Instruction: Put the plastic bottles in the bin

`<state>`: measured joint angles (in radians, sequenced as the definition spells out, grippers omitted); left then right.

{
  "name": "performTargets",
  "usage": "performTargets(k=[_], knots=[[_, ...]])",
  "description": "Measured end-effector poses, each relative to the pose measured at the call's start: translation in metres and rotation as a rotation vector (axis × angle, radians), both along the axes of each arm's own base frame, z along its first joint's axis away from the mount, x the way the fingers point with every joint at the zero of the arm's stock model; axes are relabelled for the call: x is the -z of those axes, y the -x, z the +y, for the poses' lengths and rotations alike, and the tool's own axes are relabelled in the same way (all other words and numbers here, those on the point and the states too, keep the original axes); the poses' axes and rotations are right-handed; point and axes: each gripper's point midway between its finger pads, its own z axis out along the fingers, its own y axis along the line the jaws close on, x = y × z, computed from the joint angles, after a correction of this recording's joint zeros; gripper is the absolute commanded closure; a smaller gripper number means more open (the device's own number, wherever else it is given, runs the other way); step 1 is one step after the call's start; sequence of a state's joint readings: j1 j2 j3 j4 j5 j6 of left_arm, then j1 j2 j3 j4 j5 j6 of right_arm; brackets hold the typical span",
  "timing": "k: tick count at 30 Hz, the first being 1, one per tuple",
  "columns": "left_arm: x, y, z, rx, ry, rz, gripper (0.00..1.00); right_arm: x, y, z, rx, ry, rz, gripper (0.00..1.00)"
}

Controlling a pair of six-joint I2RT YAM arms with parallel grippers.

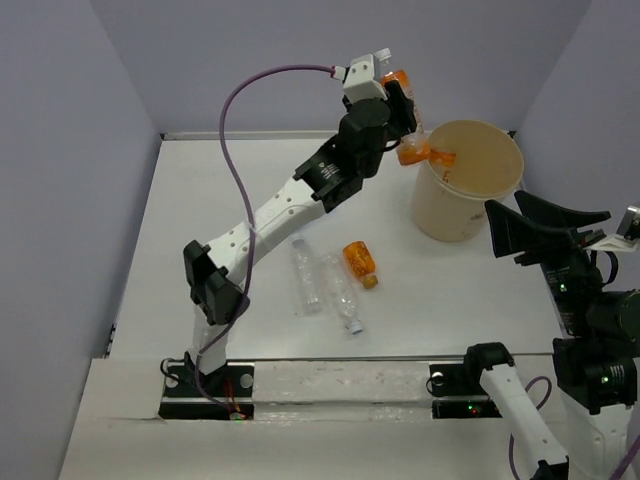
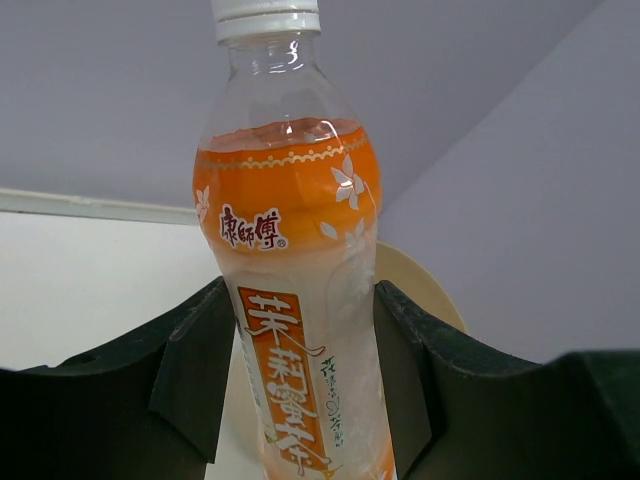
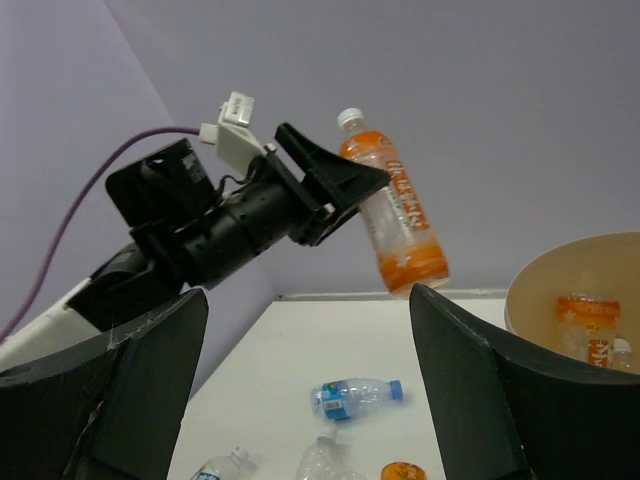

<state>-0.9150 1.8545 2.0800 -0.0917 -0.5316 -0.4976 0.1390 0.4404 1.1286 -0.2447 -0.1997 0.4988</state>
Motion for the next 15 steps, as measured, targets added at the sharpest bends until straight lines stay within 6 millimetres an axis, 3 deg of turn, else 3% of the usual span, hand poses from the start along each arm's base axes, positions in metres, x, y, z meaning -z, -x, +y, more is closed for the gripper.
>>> performTargets(k=[4,11,15], knots=[[0.002,-0.023,-0.046,0.012,0.048,-0.055,0.47,0.005,-0.003,0.002,-0.013,-0.021,0.017,0.14],[-0.002,-0.026,-0.101,0.037,0.151,-0.180,0.47,0.011,0.000,0.004,-0.034,-0.036,0.025,0.14],[0.020,-0.030,-0.130,0.053,0.154,-0.220,0.45,0.019,0.000,0.005,-0.040,-0.040,0.034,0.14]])
